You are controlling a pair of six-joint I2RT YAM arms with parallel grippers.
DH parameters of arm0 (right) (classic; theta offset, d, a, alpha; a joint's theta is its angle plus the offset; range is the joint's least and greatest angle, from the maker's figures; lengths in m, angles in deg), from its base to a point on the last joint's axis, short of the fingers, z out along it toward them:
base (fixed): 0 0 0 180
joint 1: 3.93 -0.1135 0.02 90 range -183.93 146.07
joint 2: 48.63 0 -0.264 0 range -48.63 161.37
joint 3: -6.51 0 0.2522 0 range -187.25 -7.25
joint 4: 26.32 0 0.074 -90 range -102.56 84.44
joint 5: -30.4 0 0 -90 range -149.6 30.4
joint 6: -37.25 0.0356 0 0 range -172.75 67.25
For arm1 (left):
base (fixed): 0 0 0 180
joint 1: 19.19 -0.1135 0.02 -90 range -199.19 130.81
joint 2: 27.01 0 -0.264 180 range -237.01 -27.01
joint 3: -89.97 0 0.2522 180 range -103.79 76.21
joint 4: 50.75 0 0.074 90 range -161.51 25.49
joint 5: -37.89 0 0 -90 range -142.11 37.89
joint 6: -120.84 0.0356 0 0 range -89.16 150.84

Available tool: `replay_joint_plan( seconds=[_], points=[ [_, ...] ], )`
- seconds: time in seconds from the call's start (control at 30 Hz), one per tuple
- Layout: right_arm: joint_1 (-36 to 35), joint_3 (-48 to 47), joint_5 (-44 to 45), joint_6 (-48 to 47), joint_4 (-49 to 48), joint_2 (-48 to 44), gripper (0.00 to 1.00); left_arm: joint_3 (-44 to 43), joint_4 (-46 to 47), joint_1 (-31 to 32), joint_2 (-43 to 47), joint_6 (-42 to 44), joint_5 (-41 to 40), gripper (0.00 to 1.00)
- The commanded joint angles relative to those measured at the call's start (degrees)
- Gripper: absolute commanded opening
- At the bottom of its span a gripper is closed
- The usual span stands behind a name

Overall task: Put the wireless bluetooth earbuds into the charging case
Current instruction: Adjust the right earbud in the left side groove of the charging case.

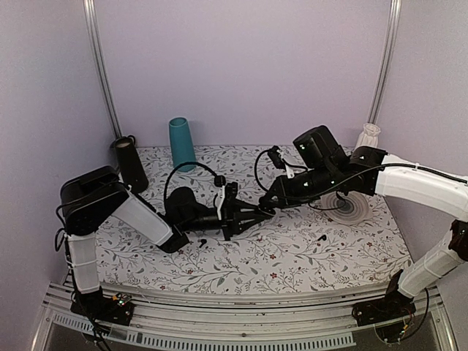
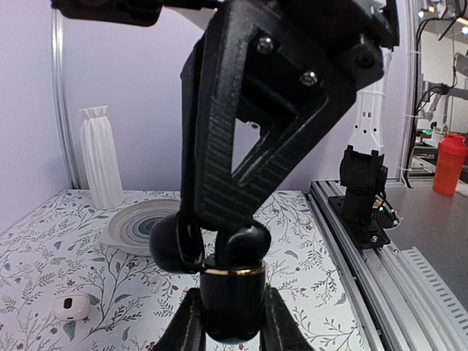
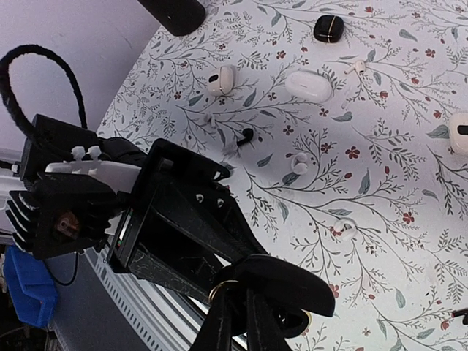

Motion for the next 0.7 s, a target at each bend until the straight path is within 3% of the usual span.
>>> replay_joint_plan(
  seconds=[0.0,0.27,0.67],
  points=[
    [-1.46,-1.47,1.19,-2.90,0.17,-0.78,0.09,-0.97,5.24,-1.26,3.36,-4.78,2.73,0.00],
    [-2.19,-1.77,1.59,-4.90,0.07,-1.38,0.10,-0.55,10.60,-2.77,2.71,-10.69,6.41,0.00],
    [-2.99,-2.66,2.49,-5.73,0.94,-1.14,0.13,-0.45,11.04,-2.94,3.08,-11.53,7.45,0.00]
  ],
)
